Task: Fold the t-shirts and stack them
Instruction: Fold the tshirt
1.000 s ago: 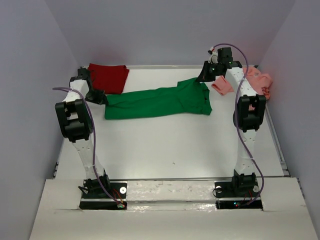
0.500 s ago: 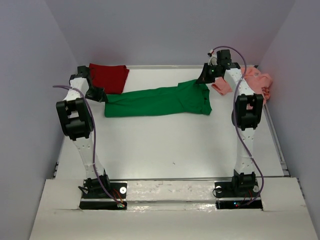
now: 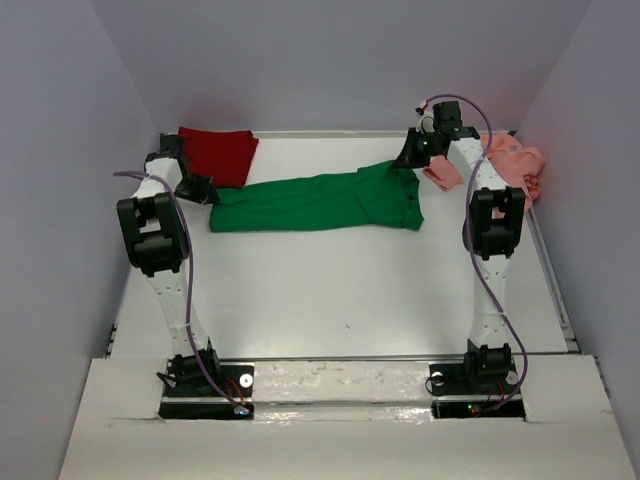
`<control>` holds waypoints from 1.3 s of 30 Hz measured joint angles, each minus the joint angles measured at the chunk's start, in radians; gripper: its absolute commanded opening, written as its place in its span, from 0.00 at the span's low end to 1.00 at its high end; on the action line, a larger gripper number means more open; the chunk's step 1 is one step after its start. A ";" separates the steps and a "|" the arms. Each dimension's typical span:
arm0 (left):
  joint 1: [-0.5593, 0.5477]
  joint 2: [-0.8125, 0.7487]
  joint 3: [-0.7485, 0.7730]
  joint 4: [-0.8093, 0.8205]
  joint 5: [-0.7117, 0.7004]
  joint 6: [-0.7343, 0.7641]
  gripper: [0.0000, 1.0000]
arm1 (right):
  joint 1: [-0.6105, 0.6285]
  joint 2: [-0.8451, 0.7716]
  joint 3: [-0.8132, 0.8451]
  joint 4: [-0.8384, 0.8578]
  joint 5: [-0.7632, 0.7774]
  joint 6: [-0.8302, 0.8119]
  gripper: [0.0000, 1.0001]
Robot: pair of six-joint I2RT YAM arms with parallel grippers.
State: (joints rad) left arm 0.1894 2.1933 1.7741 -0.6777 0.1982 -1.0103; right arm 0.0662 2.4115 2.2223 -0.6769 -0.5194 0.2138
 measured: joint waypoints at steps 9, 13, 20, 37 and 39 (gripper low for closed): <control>-0.005 0.029 0.002 0.045 0.008 0.009 0.77 | 0.000 0.005 0.000 0.011 0.037 0.013 0.65; -0.005 0.037 0.027 0.042 0.001 0.011 0.85 | -0.002 0.005 -0.002 0.042 0.067 0.014 0.66; -0.005 0.011 0.061 0.044 -0.041 0.029 0.86 | -0.002 -0.030 -0.077 0.073 0.097 0.014 0.66; -0.005 -0.247 -0.081 0.010 0.034 0.314 0.86 | -0.027 -0.476 -0.692 0.125 0.047 0.114 0.66; -0.005 -0.260 -0.180 0.010 0.054 0.351 0.86 | -0.050 -0.489 -0.756 0.141 0.017 0.148 0.65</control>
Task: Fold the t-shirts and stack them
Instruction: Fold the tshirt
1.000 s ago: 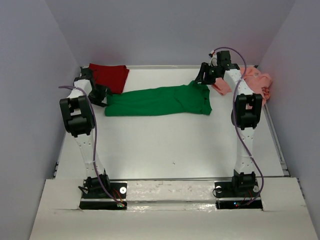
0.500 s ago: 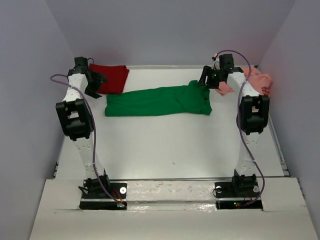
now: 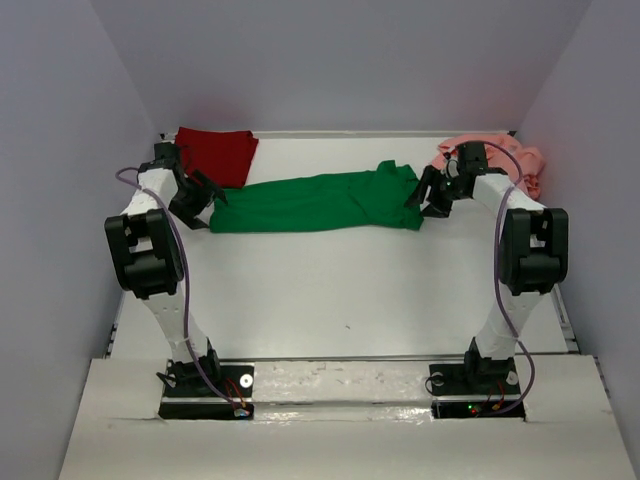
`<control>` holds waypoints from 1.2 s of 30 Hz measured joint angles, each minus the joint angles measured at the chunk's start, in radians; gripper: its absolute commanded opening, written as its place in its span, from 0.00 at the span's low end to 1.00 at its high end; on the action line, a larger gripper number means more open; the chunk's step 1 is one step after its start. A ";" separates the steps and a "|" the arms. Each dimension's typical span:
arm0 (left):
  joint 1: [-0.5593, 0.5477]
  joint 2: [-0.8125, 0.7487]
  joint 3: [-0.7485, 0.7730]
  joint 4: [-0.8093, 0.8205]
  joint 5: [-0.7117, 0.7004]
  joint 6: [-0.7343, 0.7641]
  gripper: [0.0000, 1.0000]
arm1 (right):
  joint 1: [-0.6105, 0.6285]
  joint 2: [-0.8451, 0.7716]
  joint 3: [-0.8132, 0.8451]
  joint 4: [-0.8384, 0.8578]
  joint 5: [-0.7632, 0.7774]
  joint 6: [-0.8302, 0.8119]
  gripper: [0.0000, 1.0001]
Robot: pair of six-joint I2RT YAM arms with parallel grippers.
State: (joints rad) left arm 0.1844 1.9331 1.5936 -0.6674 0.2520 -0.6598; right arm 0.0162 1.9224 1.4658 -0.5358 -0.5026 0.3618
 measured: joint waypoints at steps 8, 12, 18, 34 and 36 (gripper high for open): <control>0.000 -0.001 -0.183 0.007 0.031 0.093 0.86 | -0.061 -0.008 -0.151 0.034 -0.034 0.082 0.61; 0.000 -0.001 -0.183 0.024 0.031 0.126 0.86 | -0.061 -0.008 -0.166 0.071 -0.042 0.099 0.61; 0.000 -0.001 -0.175 0.019 0.033 0.143 0.86 | -0.061 -0.005 -0.179 0.112 -0.055 0.109 0.58; 0.000 0.000 -0.127 -0.011 0.032 0.159 0.86 | -0.061 0.087 -0.179 0.173 -0.065 0.082 0.00; 0.000 0.003 -0.127 -0.013 0.032 0.166 0.86 | -0.061 0.087 -0.179 0.173 -0.063 0.079 0.00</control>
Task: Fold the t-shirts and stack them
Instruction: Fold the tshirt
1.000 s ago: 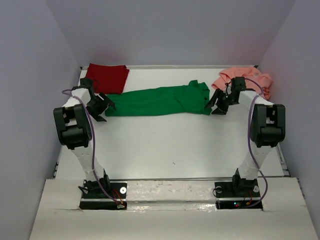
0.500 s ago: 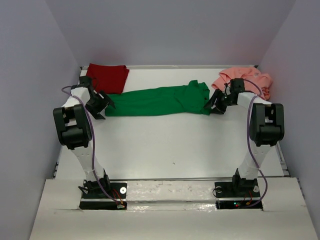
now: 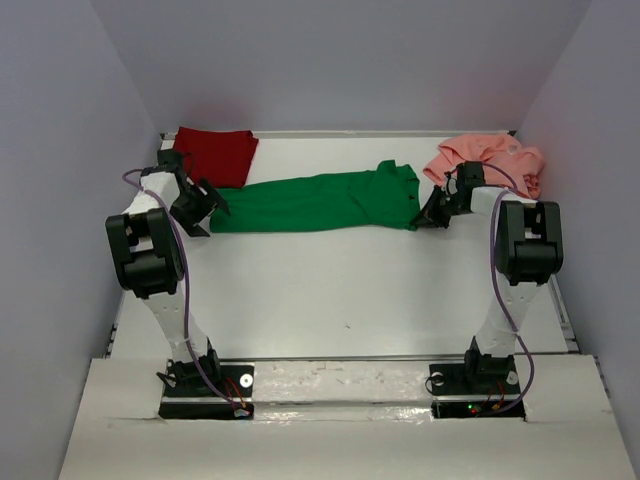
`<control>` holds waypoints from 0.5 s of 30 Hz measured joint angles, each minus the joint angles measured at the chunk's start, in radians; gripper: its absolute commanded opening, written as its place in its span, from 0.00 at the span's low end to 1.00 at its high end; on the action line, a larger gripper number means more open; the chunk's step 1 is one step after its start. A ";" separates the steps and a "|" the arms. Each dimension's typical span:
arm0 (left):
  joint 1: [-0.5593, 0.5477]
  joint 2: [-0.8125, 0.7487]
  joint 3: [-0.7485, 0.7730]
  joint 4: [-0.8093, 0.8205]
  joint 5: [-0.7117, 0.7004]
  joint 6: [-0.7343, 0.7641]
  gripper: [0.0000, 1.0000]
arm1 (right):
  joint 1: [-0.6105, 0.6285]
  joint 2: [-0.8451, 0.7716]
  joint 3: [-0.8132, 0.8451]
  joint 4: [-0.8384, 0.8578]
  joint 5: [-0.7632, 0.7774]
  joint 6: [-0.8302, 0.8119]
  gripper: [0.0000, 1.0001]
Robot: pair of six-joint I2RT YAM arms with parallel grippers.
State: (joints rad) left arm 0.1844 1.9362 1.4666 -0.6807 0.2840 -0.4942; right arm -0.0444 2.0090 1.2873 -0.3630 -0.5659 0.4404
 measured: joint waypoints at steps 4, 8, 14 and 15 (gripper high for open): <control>0.000 0.022 0.000 -0.005 -0.003 0.014 0.86 | 0.000 0.000 0.000 0.000 0.002 -0.004 0.00; 0.000 0.055 0.000 -0.017 -0.013 0.020 0.81 | 0.000 0.000 0.000 -0.001 0.002 -0.007 0.00; 0.000 0.079 0.000 -0.006 -0.026 0.026 0.67 | 0.000 0.000 0.000 -0.002 0.002 -0.010 0.00; 0.000 0.084 0.000 -0.003 -0.026 0.025 0.67 | 0.000 0.000 0.001 -0.002 0.002 -0.011 0.00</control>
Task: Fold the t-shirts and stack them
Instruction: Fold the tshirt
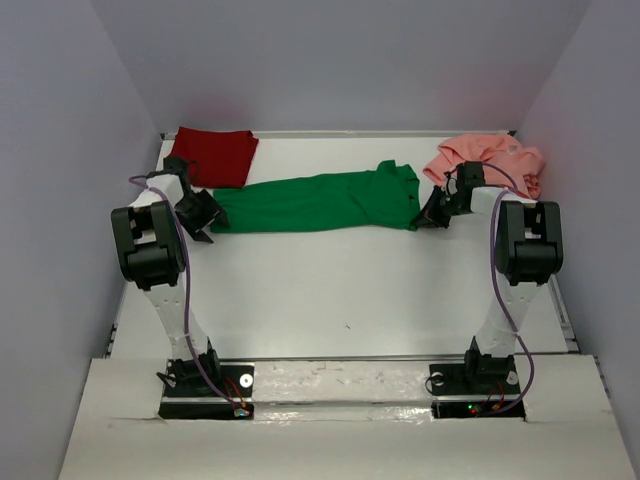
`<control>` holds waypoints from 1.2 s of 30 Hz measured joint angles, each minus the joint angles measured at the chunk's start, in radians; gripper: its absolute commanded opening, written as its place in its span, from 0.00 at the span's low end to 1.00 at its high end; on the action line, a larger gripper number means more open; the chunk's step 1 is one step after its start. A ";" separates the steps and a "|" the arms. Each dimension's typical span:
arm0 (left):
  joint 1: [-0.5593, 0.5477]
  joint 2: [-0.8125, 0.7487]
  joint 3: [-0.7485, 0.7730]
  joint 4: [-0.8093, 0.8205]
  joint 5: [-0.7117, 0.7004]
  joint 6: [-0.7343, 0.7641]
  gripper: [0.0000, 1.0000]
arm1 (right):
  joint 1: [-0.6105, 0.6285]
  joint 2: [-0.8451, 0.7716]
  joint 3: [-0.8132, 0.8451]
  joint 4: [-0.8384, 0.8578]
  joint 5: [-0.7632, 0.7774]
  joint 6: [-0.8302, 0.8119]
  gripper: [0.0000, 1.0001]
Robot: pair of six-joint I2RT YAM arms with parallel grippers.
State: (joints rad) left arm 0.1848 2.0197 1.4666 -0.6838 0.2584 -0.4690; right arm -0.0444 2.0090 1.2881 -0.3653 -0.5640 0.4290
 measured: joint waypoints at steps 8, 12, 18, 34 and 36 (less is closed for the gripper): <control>0.000 0.035 0.025 -0.002 0.011 -0.012 0.63 | 0.000 0.000 0.012 -0.004 0.006 -0.011 0.00; 0.000 0.062 0.068 -0.025 0.011 -0.037 0.64 | 0.000 0.000 0.013 -0.005 0.007 -0.015 0.00; 0.001 0.078 0.091 -0.029 0.008 -0.062 0.64 | 0.000 0.000 0.013 -0.008 0.007 -0.021 0.00; 0.019 0.116 0.118 -0.028 0.043 -0.064 0.00 | 0.000 0.000 0.013 -0.011 0.008 -0.027 0.00; 0.019 0.116 0.117 -0.028 0.044 -0.064 0.00 | 0.000 0.000 0.013 -0.012 0.014 -0.031 0.00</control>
State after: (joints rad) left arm 0.2039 2.1353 1.5841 -0.7116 0.3023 -0.5327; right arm -0.0444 2.0090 1.3010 -0.3775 -0.5503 0.3985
